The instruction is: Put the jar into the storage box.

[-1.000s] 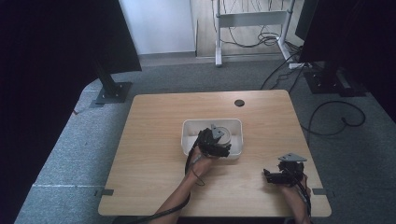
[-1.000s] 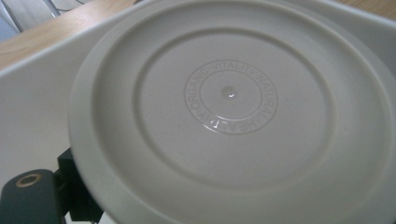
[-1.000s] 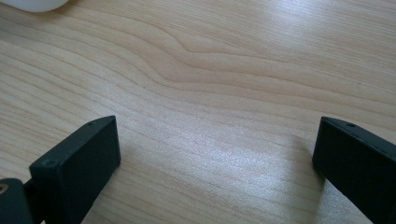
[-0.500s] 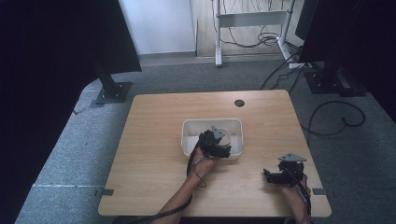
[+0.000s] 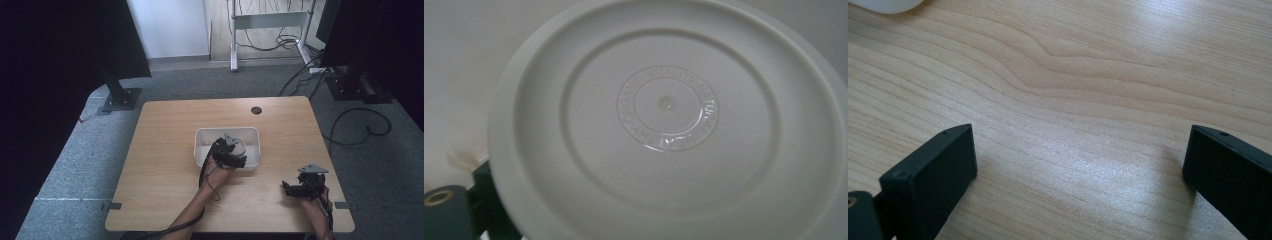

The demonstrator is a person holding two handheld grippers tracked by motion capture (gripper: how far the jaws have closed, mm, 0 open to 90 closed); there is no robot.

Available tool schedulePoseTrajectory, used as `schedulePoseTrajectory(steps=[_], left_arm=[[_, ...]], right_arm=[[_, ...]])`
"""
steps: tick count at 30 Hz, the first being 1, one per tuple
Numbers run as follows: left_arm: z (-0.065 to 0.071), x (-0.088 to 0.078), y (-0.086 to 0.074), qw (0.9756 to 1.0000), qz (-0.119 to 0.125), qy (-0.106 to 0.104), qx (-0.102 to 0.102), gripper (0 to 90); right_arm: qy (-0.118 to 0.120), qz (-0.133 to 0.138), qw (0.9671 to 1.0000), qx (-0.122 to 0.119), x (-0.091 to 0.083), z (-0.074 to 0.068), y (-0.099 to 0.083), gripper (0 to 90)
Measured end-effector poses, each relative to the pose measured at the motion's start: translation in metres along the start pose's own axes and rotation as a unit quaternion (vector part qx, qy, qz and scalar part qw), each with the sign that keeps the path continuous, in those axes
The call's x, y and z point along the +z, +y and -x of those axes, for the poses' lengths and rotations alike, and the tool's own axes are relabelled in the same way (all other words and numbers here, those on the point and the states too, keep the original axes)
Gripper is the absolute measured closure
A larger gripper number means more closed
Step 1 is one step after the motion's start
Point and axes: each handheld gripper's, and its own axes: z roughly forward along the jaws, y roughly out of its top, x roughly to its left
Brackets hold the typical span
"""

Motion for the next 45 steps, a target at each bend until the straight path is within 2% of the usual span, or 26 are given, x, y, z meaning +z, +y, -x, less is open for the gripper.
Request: schedulePoseTrajectory(steps=[10,21,45], left_arm=[[0.002,-0.009,0.001,0.9999,0.015,0.003,0.003,3.8],[0.003,-0.021,-0.001,0.9993,0.026,0.009,0.025,4.0],[-0.002,-0.042,-0.013,0.9989,0.035,-0.010,0.030,5.2]], right_arm=[[0.000,0.000,1.0000,0.000,0.000,0.000,0.000,0.6],[0.000,0.000,1.0000,0.000,0.000,0.000,0.000,0.6],[0.000,0.000,1.0000,0.000,0.000,0.000,0.000,0.6]])
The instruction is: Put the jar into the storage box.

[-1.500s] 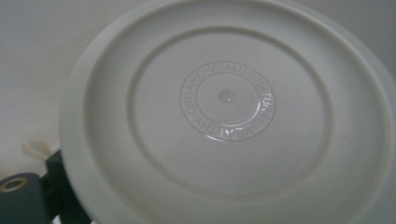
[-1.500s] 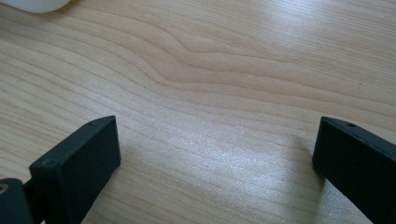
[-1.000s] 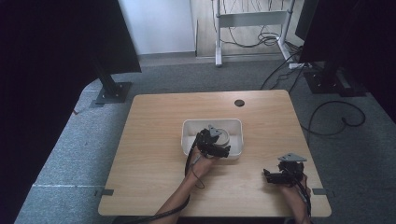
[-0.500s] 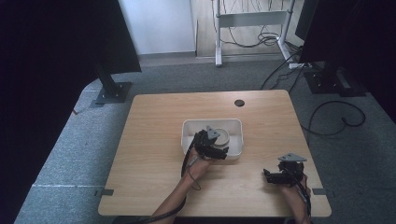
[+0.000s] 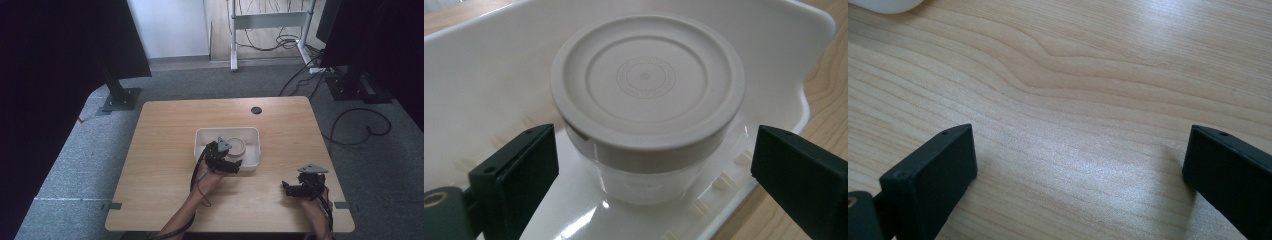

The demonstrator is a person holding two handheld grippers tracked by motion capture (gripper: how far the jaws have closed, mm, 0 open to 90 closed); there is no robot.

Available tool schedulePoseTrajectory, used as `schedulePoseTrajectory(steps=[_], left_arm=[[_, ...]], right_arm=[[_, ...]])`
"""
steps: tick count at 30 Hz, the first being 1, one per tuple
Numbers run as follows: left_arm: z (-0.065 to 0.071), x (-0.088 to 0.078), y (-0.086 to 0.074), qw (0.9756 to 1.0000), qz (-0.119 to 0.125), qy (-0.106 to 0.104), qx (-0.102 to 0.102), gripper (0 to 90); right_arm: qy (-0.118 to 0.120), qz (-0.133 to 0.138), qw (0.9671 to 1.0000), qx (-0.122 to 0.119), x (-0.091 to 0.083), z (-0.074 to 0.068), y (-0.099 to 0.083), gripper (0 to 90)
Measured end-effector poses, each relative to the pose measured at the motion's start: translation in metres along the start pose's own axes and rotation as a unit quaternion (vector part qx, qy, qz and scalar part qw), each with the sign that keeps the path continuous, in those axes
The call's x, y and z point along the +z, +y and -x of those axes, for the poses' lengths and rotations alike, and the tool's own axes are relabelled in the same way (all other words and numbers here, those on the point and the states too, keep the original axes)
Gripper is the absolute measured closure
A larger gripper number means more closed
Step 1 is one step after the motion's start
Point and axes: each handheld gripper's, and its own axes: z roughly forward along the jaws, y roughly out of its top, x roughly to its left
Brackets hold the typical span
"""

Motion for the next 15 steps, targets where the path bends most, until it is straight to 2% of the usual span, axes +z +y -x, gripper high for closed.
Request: schedulePoseTrajectory(steps=[15], left_arm=[[-0.003,-0.015,-0.006,0.9998,0.016,-0.014,-0.004,7.5]], right_arm=[[0.000,0.000,1.0000,0.000,0.000,0.000,0.000,0.6]])
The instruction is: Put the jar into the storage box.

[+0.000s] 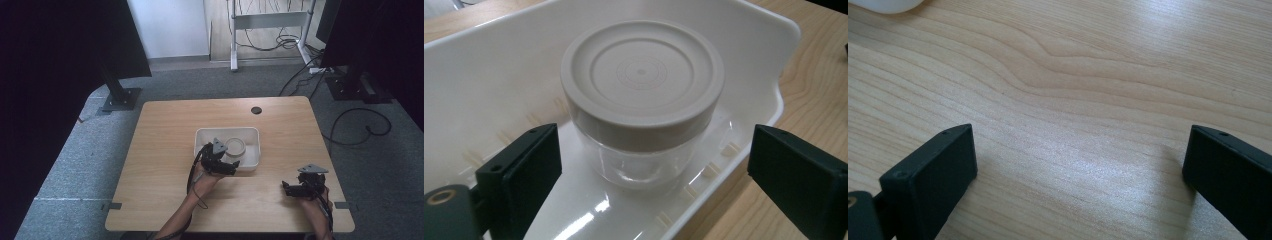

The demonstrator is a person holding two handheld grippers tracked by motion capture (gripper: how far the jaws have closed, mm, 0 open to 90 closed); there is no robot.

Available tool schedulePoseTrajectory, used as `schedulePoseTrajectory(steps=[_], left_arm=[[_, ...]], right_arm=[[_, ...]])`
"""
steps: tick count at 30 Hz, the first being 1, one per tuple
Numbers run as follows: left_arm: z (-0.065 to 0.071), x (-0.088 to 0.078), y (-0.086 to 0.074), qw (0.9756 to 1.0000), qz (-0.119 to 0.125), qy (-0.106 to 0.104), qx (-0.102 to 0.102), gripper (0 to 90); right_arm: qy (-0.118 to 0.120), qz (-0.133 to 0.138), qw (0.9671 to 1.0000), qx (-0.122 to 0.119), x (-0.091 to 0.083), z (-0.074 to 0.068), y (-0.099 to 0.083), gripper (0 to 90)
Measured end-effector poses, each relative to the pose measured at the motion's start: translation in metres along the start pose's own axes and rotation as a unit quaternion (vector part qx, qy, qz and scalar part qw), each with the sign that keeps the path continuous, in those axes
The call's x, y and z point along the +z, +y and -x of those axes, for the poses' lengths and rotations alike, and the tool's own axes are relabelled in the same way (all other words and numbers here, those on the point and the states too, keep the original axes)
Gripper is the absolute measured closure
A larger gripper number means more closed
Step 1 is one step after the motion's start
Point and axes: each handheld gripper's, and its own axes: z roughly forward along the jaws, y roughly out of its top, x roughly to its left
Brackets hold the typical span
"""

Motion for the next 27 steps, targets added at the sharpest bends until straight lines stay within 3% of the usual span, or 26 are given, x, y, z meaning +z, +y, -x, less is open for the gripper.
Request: schedulePoseTrajectory(steps=[27], left_arm=[[0.003,-0.019,-0.013,0.9995,0.011,-0.024,0.019,6.9]], right_arm=[[0.000,0.000,1.0000,-0.001,0.000,0.000,0.000,0.7]])
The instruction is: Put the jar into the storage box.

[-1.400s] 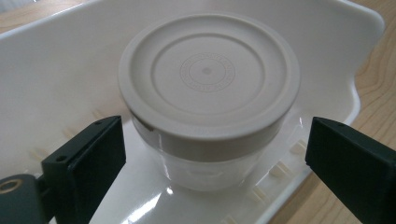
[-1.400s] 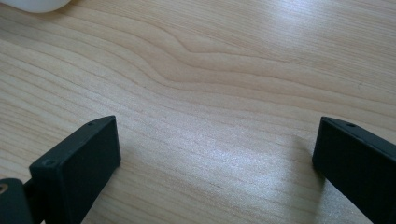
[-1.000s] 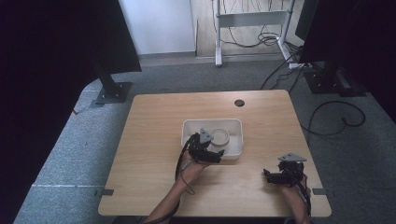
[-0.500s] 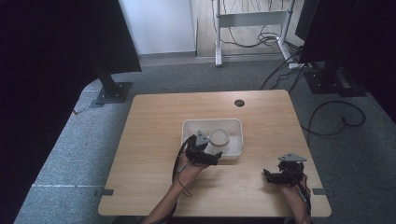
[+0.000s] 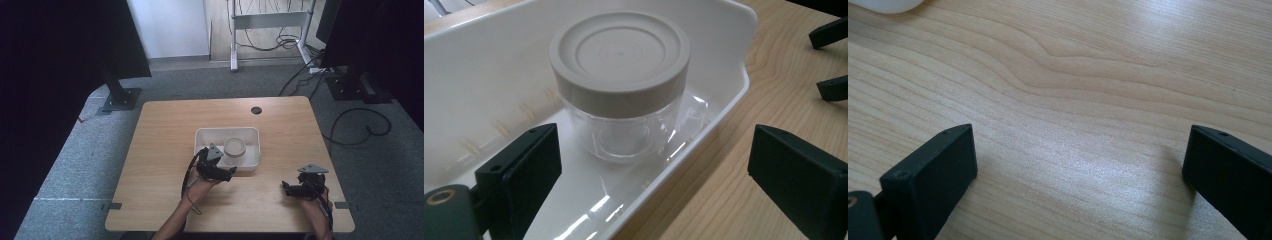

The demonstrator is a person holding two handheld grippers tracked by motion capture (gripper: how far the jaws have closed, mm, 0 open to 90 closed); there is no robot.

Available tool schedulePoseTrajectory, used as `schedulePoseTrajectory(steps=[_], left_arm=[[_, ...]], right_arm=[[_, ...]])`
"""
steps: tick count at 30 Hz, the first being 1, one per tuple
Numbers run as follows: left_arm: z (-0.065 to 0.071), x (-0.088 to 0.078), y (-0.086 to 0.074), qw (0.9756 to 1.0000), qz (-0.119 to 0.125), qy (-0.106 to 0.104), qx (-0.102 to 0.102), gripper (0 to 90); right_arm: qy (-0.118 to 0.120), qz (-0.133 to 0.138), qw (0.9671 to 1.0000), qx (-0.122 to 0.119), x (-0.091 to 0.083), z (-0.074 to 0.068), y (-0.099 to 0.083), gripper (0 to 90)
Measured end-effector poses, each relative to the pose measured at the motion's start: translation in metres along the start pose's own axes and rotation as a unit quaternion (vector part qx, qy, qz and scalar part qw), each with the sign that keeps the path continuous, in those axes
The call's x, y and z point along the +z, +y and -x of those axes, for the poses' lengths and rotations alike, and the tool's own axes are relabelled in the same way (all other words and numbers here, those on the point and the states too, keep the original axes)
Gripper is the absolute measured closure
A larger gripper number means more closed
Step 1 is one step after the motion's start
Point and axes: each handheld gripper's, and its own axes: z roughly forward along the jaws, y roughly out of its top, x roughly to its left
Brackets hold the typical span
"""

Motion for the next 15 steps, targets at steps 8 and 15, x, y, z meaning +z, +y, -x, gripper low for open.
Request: schedulePoseTrajectory(steps=[8,15], left_arm=[[-0.001,-0.005,-0.005,1.0000,-0.001,-0.005,0.001,6.8],[-0.004,-0.011,-0.011,1.0000,-0.002,-0.007,0.001,6.8]], right_arm=[[0.000,0.000,1.0000,0.000,0.000,0.000,0.000,0.7],[0.000,0.000,1.0000,0.000,0.000,0.000,0.000,0.7]])
